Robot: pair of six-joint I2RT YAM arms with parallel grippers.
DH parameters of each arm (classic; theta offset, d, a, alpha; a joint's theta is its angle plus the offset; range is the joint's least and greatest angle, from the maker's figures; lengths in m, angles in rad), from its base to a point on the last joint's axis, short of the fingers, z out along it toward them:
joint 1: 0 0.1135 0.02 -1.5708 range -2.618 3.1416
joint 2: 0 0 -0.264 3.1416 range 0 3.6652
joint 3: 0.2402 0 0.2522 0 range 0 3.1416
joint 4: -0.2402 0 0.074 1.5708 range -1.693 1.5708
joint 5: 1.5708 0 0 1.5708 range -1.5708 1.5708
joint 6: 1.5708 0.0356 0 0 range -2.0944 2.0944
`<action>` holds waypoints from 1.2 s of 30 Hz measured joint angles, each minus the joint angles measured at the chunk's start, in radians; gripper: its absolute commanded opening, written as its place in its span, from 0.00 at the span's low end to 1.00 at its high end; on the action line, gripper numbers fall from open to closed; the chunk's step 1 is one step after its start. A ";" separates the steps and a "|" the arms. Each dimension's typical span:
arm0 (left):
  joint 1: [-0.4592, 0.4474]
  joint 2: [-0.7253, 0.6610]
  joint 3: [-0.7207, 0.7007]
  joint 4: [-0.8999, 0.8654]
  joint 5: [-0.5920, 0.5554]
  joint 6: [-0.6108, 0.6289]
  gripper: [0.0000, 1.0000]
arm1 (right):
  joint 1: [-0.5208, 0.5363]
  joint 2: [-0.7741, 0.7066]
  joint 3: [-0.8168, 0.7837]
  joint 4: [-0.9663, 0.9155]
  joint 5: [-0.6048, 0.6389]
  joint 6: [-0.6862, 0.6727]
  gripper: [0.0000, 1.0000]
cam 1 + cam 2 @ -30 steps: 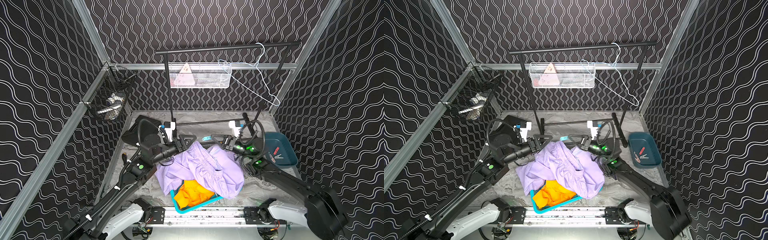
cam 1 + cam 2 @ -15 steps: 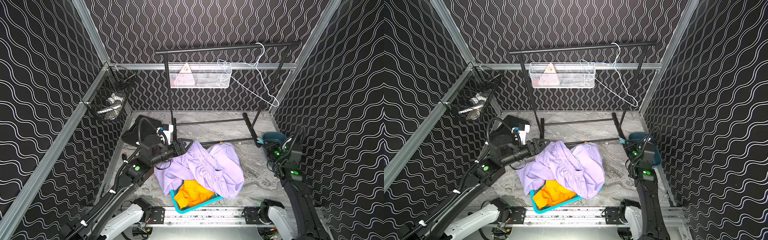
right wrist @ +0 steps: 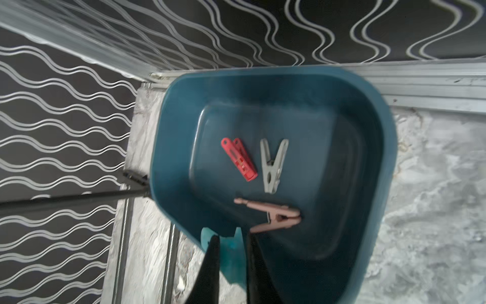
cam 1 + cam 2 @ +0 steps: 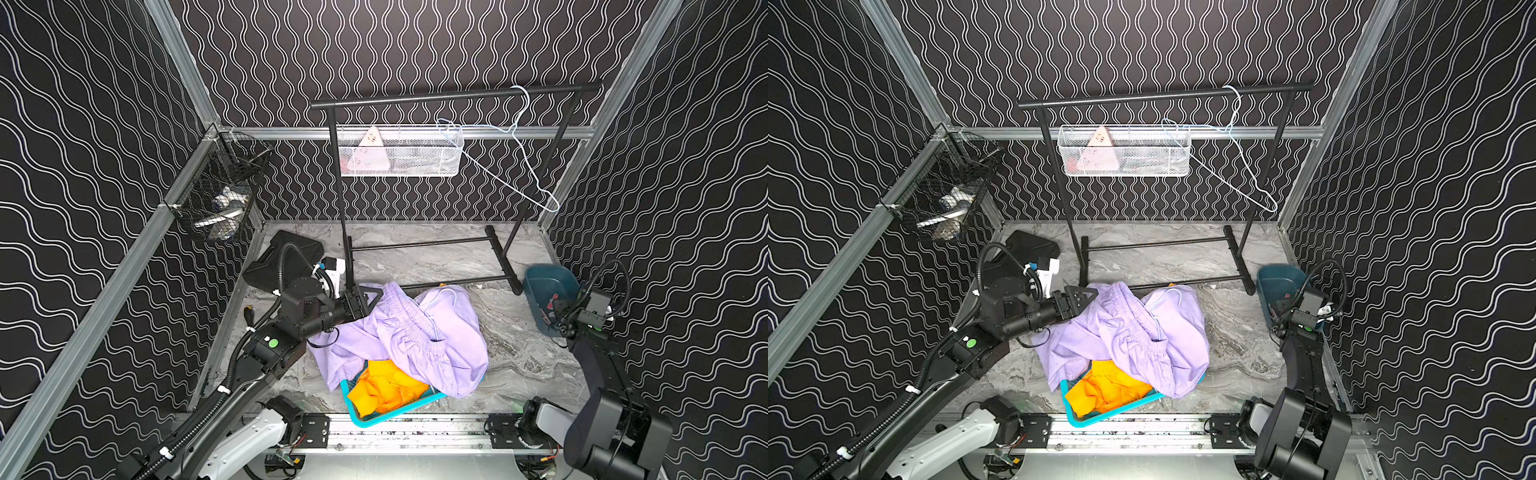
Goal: Remove the clothespins securing shorts to the hanger
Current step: Place the clothespin in the storage box, then remove the shorts from the hanger.
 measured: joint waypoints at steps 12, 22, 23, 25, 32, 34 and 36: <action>0.001 0.039 -0.010 -0.003 -0.006 0.014 0.70 | 0.006 -0.040 0.085 -0.037 -0.102 -0.046 0.44; 0.001 0.099 0.023 -0.048 -0.033 0.083 0.69 | 0.426 -0.111 0.047 -0.025 -0.294 -0.076 0.34; 0.001 0.102 0.023 -0.055 -0.038 0.085 0.69 | 0.459 -0.108 0.044 -0.019 -0.321 -0.079 0.33; 0.001 0.109 0.021 -0.061 -0.049 0.088 0.69 | 0.554 -0.111 0.042 -0.010 -0.383 -0.101 0.31; 0.001 0.134 -0.011 -0.058 -0.050 0.088 0.66 | 0.827 -0.131 0.099 0.000 -0.490 -0.218 0.30; 0.001 0.148 -0.017 -0.055 -0.051 0.088 0.66 | 0.890 -0.081 0.145 -0.007 -0.500 -0.255 0.30; 0.001 0.155 -0.019 -0.052 -0.051 0.087 0.66 | 0.949 -0.030 0.181 -0.014 -0.500 -0.285 0.30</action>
